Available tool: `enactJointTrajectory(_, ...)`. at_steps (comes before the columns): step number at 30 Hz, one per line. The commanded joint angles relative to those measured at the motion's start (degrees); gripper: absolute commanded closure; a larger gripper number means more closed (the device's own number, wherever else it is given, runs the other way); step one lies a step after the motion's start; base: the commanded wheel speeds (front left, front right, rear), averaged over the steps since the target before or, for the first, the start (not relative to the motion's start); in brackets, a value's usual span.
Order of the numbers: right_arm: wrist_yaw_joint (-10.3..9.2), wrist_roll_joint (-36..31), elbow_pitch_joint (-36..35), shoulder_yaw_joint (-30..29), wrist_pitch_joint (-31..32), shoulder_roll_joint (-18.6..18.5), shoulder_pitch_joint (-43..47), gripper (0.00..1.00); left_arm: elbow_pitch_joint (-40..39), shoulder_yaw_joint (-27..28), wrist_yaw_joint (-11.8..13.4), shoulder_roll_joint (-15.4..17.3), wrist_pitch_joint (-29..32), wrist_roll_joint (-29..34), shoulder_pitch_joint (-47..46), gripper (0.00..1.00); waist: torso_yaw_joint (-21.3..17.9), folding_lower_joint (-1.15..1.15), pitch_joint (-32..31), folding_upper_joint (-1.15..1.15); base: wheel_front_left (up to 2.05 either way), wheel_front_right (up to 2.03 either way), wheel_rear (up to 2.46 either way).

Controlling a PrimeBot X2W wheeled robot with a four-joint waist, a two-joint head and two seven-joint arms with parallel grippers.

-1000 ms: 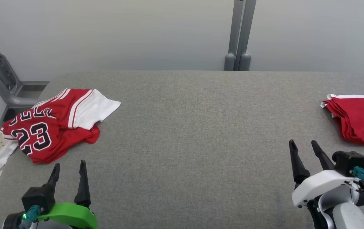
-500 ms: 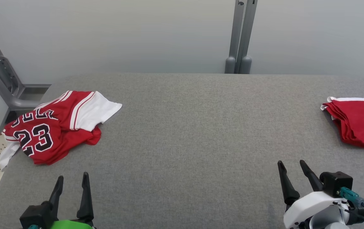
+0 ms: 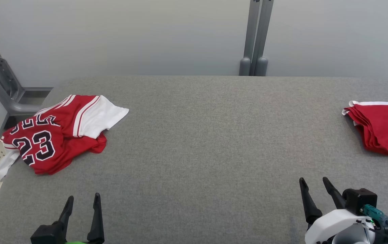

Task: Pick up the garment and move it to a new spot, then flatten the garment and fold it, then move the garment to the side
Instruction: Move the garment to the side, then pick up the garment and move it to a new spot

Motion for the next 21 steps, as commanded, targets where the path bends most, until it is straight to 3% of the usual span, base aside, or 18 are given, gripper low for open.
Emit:
enactJointTrajectory(1,-0.03,0.03,-0.06,-0.08,-0.14,-0.06,0.22,0.00,0.16,0.07,-0.23,-0.19,-0.02,0.52,-0.36,0.00,0.14,0.00,0.06,0.00,0.00,0.00,0.00)
enactJointTrajectory(10,-0.03,0.97,0.36,0.75,-0.29,-0.04,0.64,0.00,0.76,0.61,-0.79,-0.18,-0.02,1.60,-1.03,0.00,2.74,0.00,0.18,0.00,0.00,0.00,0.00)
enactJointTrajectory(21,-0.03,2.81,1.51,2.53,-1.20,-0.06,0.62,0.00,1.26,0.44,-0.96,0.92,0.13,1.83,-0.56,0.00,9.94,0.00,0.12,0.00,0.00,0.00,0.00)
